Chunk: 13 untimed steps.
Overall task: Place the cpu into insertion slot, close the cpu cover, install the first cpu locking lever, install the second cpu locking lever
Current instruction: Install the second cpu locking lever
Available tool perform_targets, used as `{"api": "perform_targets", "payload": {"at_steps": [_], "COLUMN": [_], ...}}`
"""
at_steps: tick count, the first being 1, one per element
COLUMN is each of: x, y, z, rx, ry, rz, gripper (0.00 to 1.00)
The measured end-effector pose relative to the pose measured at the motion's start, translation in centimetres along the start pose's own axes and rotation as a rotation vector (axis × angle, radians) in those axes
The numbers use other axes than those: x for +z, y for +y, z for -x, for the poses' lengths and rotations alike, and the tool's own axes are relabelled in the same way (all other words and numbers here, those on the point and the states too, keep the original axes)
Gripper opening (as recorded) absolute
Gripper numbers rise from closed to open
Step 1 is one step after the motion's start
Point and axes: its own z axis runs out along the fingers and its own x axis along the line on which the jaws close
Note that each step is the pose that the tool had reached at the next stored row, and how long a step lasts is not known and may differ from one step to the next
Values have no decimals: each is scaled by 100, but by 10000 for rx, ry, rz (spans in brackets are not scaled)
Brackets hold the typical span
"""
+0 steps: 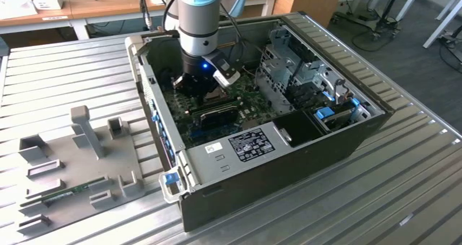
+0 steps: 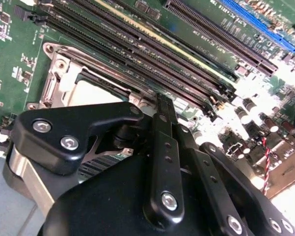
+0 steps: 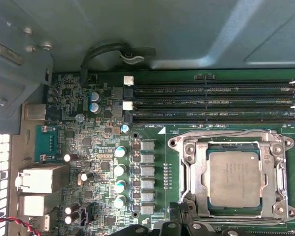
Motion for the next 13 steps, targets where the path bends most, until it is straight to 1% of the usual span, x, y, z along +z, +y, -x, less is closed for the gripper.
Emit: {"api": "perform_targets", "payload": {"at_steps": [4, 9, 11, 13], "x": [-2, -3, -23, -78], "y": [-7, -8, -7, -5], "z": [-22, -24, -24, -23], "rx": [0, 0, 1, 0], "ry": [-4, -4, -5, -3], "rz": [-3, -4, -1, -4], "gripper": [11, 11, 11, 11]}}
